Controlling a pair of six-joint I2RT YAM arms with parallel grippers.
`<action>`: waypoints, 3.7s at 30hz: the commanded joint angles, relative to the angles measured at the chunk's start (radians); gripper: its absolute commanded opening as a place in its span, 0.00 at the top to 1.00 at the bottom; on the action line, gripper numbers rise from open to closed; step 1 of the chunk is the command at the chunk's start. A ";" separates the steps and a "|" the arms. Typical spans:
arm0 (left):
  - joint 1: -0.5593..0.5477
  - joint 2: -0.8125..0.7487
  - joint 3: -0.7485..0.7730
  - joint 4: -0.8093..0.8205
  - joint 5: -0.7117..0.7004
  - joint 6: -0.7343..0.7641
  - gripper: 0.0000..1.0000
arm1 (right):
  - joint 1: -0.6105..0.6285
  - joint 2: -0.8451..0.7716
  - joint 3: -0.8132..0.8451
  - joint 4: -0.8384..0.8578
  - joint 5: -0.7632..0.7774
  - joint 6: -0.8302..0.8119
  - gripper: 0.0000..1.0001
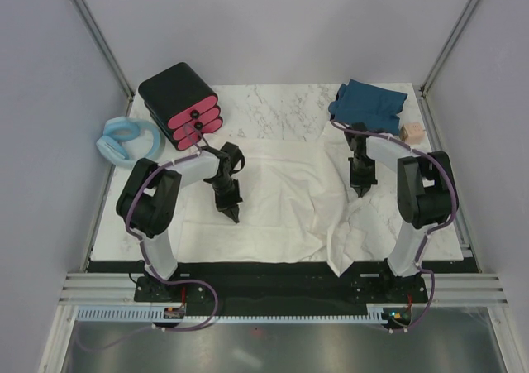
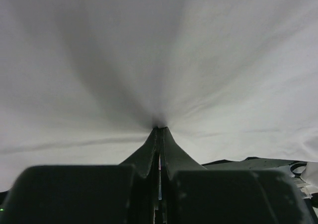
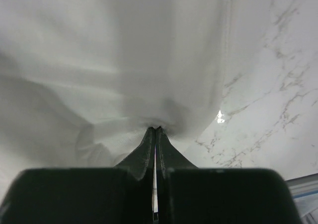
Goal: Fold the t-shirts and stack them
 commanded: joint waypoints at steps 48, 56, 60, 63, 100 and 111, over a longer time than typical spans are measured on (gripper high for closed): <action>0.155 -0.165 0.498 -0.068 -0.430 0.055 0.71 | 0.049 -0.226 0.489 0.036 -0.276 0.048 0.58; 0.246 0.121 0.811 -0.051 -0.588 0.107 0.73 | 0.106 -0.243 0.460 0.023 -0.338 0.071 0.58; 0.312 0.217 0.941 -0.025 -0.579 0.098 0.73 | 0.104 -0.313 0.389 0.005 -0.341 0.066 0.58; 0.327 0.273 1.006 -0.030 -0.590 0.111 0.73 | 0.106 -0.350 0.349 -0.020 -0.327 0.062 0.58; 0.323 0.031 0.912 0.122 0.155 0.243 0.66 | 0.106 -0.354 0.133 0.063 -0.247 0.045 0.51; 0.114 -0.408 -0.101 0.309 0.134 0.217 0.92 | 0.136 -0.084 0.308 0.158 -0.169 0.028 0.49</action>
